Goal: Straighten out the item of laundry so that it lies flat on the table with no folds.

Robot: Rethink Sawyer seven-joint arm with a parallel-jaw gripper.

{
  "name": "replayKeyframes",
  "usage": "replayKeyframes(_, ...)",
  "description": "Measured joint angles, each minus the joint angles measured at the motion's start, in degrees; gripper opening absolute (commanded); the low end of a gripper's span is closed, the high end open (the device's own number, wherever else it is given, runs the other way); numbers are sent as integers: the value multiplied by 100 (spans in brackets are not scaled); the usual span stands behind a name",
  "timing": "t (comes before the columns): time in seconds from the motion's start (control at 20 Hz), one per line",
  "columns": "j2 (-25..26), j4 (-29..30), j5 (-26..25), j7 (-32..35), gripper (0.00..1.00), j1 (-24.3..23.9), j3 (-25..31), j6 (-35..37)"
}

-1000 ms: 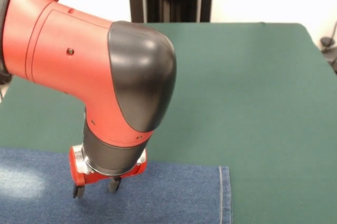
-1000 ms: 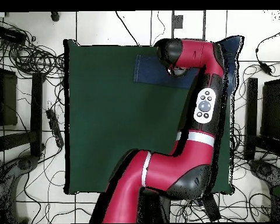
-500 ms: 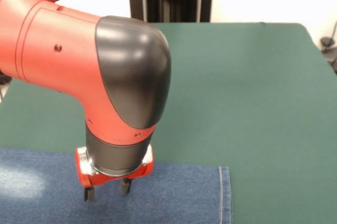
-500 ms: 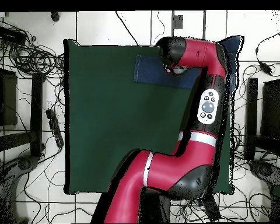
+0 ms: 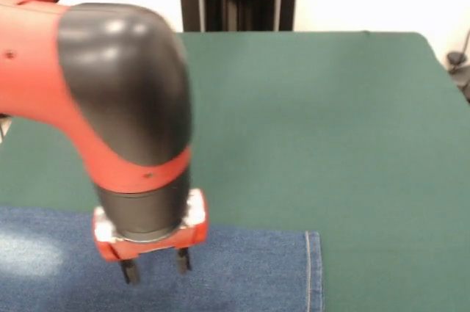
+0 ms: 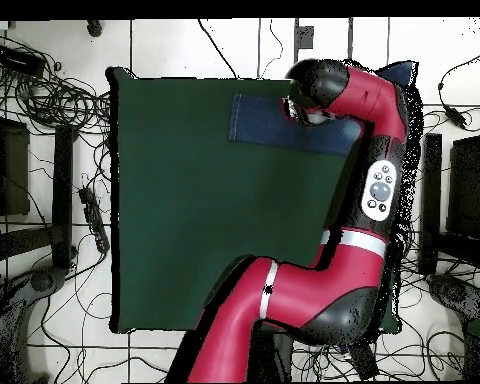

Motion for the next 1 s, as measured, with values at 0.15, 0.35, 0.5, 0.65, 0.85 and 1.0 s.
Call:
replayKeyframes(0.15,199,-93,343,0,100,-258,-367,96)
replayKeyframes(0.35,562,-435,1325,0,100,-711,-1421,343)
replayKeyframes(0.5,757,-606,2108,-1,100,-1017,-2356,433)
replayKeyframes(0.65,884,-729,3093,-1,100,-1290,-3397,442)
replayKeyframes(0.85,973,-746,4419,-1,100,-1568,-4718,446)
replayKeyframes(1.0,993,-747,5367,-4,100,-1767,-5666,456)
